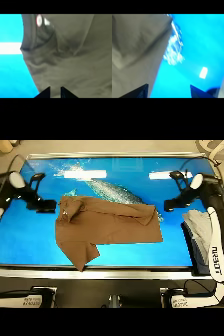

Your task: Fold the shirts.

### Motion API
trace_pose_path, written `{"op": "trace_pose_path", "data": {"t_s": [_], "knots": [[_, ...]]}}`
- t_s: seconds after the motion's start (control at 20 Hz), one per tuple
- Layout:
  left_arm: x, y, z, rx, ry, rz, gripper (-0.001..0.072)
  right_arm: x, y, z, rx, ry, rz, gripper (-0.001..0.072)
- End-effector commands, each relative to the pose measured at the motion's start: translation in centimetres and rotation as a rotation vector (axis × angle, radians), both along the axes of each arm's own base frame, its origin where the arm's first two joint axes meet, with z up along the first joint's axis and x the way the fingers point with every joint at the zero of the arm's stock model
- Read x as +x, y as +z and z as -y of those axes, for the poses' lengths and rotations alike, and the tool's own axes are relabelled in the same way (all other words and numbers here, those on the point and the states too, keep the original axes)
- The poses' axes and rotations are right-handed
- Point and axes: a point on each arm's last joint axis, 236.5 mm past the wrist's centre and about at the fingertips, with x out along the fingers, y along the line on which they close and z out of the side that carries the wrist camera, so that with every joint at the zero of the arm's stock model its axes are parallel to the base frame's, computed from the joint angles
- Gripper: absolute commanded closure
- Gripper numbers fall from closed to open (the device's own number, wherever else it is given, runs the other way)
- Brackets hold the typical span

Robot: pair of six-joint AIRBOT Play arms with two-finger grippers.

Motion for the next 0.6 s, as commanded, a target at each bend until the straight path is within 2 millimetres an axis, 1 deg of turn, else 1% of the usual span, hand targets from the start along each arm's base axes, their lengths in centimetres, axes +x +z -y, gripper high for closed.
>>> {"op": "trace_pose_path", "data": {"t_s": [0.0,0.05,0.1,0.15,0.2,0.25,0.3,0.45,0.55], "knots": [[-6.6,-3.3,-0.8,-0.13,0.12,-0.091,0.049,-5.3,-1.3,1.8,0.028,0.05,-0.199,0.0186],[-8.3,-4.9,-1.4,-0.133,0.16,-0.108,0.0328,-6.0,-1.8,1.3,0.046,0.069,-0.226,0.0186],[-9.8,-6.5,-1.9,-0.14,0.203,-0.118,0.0185,-6.6,-2.3,0.3,0.088,0.075,-0.248,0.0186],[-10.8,-7.7,-2.3,-0.152,0.245,-0.126,0.0194,-6.9,-2.6,-0.6,0.126,0.079,-0.257,0.0186],[-11.4,-8.7,-2.3,-0.174,0.282,-0.134,0.0212,-7.1,-2.7,-1.5,0.166,0.092,-0.262,0.0186],[-11.7,-9.6,-2.0,-0.204,0.315,-0.141,0.0283,-7.3,-2.8,-2.1,0.192,0.105,-0.264,0.0187],[-11.7,-10.3,-1.7,-0.221,0.335,-0.139,0.0319,-7.3,-2.8,-2.4,0.203,0.109,-0.263,0.0187],[-11.1,-11.8,-0.5,-0.264,0.374,-0.118,0.0318,-7.2,-2.8,-2.2,0.193,0.123,-0.258,0.0184],[-10.8,-12.5,-0.2,-0.257,0.366,-0.116,0.0318,-7.0,-2.9,-1.8,0.176,0.123,-0.25,0.0182]]}}
